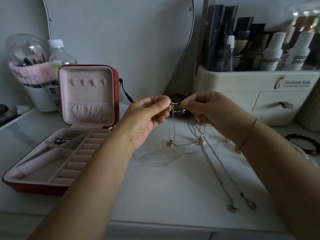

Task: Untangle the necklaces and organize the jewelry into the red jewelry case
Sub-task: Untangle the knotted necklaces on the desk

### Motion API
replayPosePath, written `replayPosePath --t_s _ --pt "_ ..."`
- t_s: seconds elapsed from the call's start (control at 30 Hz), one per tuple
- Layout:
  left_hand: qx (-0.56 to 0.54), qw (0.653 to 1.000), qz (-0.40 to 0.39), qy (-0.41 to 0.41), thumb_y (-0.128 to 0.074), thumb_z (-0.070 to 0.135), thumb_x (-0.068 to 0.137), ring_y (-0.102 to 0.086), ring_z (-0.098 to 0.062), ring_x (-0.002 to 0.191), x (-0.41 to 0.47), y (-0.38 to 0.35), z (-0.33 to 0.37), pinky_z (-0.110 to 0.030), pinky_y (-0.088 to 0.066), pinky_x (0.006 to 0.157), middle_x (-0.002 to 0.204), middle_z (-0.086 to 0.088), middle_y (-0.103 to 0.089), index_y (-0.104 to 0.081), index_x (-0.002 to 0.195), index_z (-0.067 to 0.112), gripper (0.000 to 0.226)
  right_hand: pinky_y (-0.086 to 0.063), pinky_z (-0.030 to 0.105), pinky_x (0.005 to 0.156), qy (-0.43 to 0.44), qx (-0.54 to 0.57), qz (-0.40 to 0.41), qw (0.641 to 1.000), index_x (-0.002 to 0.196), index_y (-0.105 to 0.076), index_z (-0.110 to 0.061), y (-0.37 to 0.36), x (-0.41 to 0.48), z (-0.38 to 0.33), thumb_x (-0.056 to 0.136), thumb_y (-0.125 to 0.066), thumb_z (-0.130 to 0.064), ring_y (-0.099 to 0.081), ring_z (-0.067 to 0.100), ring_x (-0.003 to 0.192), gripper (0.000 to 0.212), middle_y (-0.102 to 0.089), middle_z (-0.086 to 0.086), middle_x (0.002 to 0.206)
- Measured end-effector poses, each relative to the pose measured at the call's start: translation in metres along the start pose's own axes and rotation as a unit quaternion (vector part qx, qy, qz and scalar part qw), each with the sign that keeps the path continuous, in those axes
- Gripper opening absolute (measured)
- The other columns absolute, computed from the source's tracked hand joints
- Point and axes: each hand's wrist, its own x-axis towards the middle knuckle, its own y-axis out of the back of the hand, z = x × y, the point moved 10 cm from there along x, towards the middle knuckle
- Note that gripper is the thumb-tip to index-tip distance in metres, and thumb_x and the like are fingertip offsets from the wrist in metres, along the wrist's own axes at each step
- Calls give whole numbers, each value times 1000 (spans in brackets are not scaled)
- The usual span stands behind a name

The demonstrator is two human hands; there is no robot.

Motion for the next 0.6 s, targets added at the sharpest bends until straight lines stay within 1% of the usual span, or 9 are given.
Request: replayPosePath --t_s 0.07,0.13,0.2,0.23,0.27,0.33,0.4,0.5,0.6 --pt "1 1000 3 -6 -63 5 83 -58 -6 56 0 0 2 -15 -47 52 63 4 -65 -65 82 11 6 -30 19 49 4 -24 -45 999 90 -69 -8 -10 -2 -1 79 -68 -22 -35 7 49 18 -55 1 63" --pt "3 1000 4 -12 -63 5 83 -57 -5 55 0 -1 3 -15 -46 52 62 5 -65 -64 81 12 8 -33 17 47 3 -25 -84 996 95 -70 -6 -21 -3 0 70 -70 -26 -36 6 49 32 -54 4 65" --pt "5 1000 4 -15 -63 6 82 -56 -4 54 0 -1 3 -14 -45 51 62 5 -64 -64 81 13 7 -32 18 46 -3 -17 -108 994 99 -70 -4 -28 -4 1 67 -71 -27 -34 8 49 40 -53 7 66" --pt "6 1000 4 -15 -64 6 81 -56 -4 54 0 -1 3 -14 -45 51 62 5 -64 -64 82 13 7 -30 19 47 -6 -13 -120 993 100 -69 -3 -32 -5 1 68 -71 -27 -32 9 49 40 -54 6 66" --pt "7 1000 2 -16 -66 8 78 -55 -4 54 0 -1 3 -14 -44 51 63 5 -63 -64 82 13 6 -27 20 47 -10 -8 -131 991 100 -69 -3 -34 -7 1 71 -70 -25 -30 9 49 37 -54 2 62" --pt "11 1000 -2 -19 -68 12 71 -53 -4 54 -1 -2 4 -14 -43 51 63 6 -62 -64 82 14 12 -23 21 47 -10 -1 -148 989 93 -68 -5 -38 -10 -1 78 -66 -22 -27 8 46 22 -53 -10 50" --pt "17 1000 -9 -22 -68 15 67 -51 -5 55 -1 -3 5 -14 -40 51 64 5 -62 -64 83 13 16 -20 22 47 -11 15 -151 988 85 -67 -9 -39 -12 -3 78 -65 -22 -26 8 45 15 -52 -11 48" --pt "22 999 -17 -25 -68 15 67 -48 -5 54 -2 -5 6 -15 -38 52 64 6 -61 -63 83 13 17 -15 26 49 -20 54 -147 987 88 -67 -7 -37 -10 -2 72 -67 -26 -24 9 47 25 -52 -7 55" --pt "25 999 -23 -27 -68 15 66 -47 -5 54 -2 -7 6 -14 -38 52 66 6 -60 -63 83 14 17 -13 27 50 -23 70 -148 986 87 -66 -6 -38 -10 0 73 -66 -24 -22 9 47 22 -48 -7 54"
